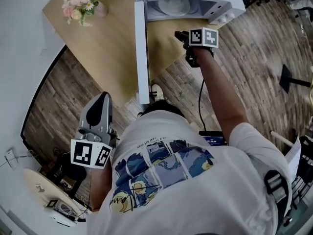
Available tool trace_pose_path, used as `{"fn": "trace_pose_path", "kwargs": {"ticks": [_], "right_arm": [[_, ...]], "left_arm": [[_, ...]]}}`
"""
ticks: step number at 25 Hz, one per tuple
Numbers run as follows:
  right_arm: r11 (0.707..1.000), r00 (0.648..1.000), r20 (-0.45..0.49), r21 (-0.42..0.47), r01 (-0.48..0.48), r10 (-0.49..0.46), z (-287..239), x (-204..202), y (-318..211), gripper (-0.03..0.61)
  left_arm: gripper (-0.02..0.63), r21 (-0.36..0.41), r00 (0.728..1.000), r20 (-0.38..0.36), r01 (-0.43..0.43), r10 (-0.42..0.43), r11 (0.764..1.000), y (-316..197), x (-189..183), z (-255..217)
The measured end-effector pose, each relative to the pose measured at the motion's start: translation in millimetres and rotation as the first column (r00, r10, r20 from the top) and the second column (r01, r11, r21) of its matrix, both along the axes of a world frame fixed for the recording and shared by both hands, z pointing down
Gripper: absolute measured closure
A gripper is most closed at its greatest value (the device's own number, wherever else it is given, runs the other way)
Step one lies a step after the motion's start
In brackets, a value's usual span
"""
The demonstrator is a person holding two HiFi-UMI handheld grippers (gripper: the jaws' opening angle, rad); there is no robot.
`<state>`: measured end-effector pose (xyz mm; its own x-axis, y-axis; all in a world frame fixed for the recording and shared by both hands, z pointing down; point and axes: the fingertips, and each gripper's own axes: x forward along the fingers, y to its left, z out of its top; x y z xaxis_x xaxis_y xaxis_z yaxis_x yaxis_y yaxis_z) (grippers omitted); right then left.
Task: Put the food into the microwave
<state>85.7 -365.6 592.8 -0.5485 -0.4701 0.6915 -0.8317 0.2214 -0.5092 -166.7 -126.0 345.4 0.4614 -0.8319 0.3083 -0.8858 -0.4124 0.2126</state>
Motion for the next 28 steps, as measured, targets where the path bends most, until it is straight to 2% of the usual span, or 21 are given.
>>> {"fn": "trace_pose_path", "kwargs": {"ticks": [14,20,28], "right_arm": [[0.998,0.999,-0.044,0.058,-0.008,0.010,-33.7,-14.5,112.9,0.540],[0.995,0.998,-0.058,0.099,0.012,-0.007,-54.6,-31.1,165.1,0.566],[0.984,0.997,-0.063,0.171,0.048,-0.037,-86.6,-46.8,228.5,0.571]], "left_arm": [[0.606,0.055,0.995,-0.049,-0.082,0.085,0.995,70.1,-23.3,-3.8],[0.606,0.061,0.991,-0.069,-0.108,0.112,0.992,102.8,-38.5,-1.9],[0.606,0.036,0.989,-0.097,-0.112,0.115,0.993,141.5,-56.3,10.8]]}}
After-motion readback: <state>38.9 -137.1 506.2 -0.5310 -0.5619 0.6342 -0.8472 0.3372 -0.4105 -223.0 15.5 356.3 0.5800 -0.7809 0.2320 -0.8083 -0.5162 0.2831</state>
